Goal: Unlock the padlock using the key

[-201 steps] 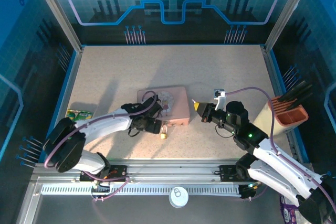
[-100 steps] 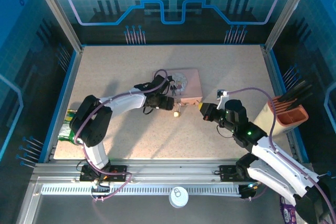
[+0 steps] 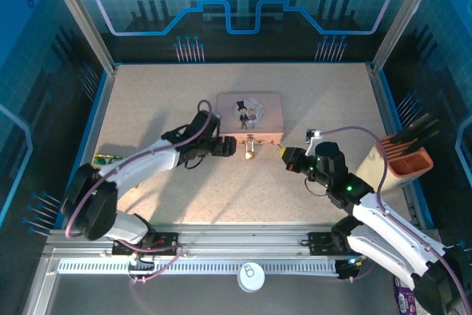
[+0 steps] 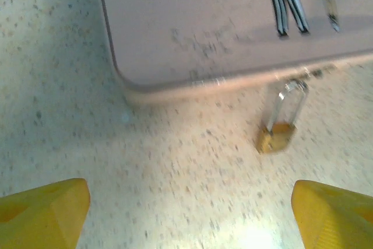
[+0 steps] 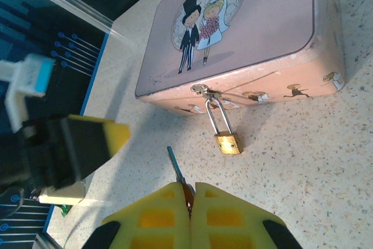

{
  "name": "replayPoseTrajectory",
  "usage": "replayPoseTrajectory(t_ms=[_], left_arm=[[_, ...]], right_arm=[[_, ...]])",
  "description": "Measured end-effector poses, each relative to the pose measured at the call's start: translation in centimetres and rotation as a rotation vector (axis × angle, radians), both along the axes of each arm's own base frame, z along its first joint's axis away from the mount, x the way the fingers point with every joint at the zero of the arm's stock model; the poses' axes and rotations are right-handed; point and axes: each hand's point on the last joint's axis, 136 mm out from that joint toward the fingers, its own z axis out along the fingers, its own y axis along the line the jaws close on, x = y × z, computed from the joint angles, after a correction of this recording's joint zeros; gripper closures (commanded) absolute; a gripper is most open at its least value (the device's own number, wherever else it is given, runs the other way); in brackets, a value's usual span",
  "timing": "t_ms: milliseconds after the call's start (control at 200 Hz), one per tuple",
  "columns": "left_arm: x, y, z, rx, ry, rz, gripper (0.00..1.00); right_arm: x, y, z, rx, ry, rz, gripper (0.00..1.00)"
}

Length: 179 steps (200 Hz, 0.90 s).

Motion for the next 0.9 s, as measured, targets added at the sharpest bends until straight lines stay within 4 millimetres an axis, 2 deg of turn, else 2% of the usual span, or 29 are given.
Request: replayPoseTrajectory(t_ms=[150,275,455,575,896], left_arm=[[-2.8,-2.9,-0.7,-0.088,0.006,-0.073,0.13],[-3.6,-4.0,-2.4,-0.172,0.032,-0.065,0.14],[-2.0,-6.2,-3.5,-0.275,0.025,-0.043,0.16],[-1.2,-7.4,-4.8,-0.313,0.032,-0.047,0.22],[0.7,-8.8,-6.6,-0.338,0.026,-0.017,0.32]], right_arm=[[0.1,0.0,-0.2,0.002,0.010,-0.003,1.00],[0.0,0.0,-0.5,0.010,0.014,-0.007,1.00],[-0.5,-0.3,-1.7,0.016,0.041,-0.016,1.00],[-0.7,-0.4,-2.1,0.017,0.048,-0.017,1.00],[-1.0,-0.6,-2.0,0.042,0.039,-0.022,1.00]])
